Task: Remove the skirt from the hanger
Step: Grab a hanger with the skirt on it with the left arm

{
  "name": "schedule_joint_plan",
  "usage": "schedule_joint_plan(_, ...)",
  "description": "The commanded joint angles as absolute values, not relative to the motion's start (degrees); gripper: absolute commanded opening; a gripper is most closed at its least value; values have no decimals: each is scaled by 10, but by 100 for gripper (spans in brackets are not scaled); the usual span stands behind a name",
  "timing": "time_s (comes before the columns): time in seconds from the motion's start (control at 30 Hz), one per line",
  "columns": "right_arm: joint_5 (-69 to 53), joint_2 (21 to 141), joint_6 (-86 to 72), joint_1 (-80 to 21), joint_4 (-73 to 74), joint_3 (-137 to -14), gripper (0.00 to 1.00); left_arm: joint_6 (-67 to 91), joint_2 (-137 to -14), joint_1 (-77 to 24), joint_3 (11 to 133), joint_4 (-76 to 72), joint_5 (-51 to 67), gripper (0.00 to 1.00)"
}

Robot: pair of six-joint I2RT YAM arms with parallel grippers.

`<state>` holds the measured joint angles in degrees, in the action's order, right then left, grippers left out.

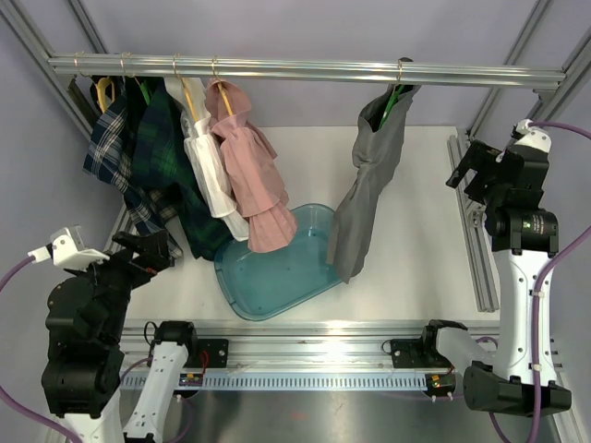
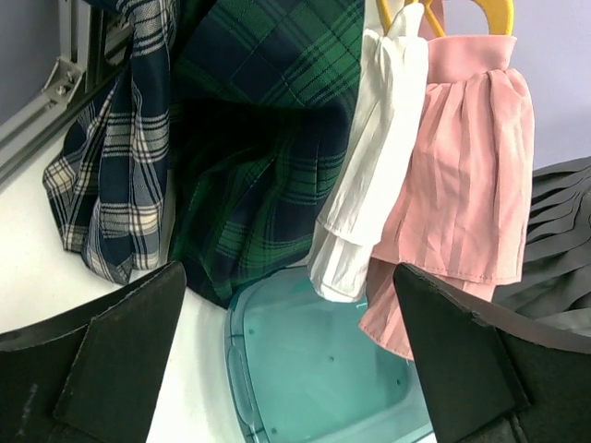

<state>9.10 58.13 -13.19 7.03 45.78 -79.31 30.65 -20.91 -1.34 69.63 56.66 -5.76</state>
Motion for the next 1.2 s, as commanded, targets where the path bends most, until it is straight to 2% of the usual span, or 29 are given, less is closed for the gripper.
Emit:
schedule_joint_plan(0.0,37,573,-103,71,455,-824,99,330,-241,-11,729,583,-55,99)
schedule_joint_plan(0.07,-16,557,-39,71,441,-816,100,333,-260,-11,750,601,-71,99)
schedule_joint_plan(0.23,-302,505,158,71,444,-780,99,311,-306,-11,792,624,-107,99)
schedule_joint_plan(0.33,-376,503,211,71,488,-787,100,284,-342,-11,813,615,-122,99)
schedule_joint_plan(0.47,-497,535,336,71,632,-822,100,252,-395,-11,831,567,-127,99)
schedule_joint_plan(0.57,-560,548,328,71,646,-816,100,235,-450,-11,865,526,-125,99)
schedule_joint_plan(0.77,-587,567,307,70,632,-813,99,237,-600,21,1052,530,-127,93)
schedule_joint_plan(0.83,-591,574,294,69,620,-810,100,250,-648,57,1090,533,-60,90)
schedule_joint_plan(0.87,-593,577,281,67,610,-810,99,274,-663,108,1119,533,-26,89)
schedule_joint_plan(0.93,-592,588,266,61,600,-817,99,303,-692,181,1129,516,92,84)
schedule_joint_plan(1.03,-594,607,258,58,599,-829,99,351,-700,203,1100,473,137,83)
schedule_joint_plan(1.07,-596,611,253,58,600,-835,100,365,-705,215,1093,469,139,84)
schedule_joint_plan(1.1,-596,613,251,57,599,-837,99,366,-707,221,1085,465,139,91)
schedule_joint_plan(1.17,-599,618,250,55,599,-839,99,371,-711,240,1080,461,140,92)
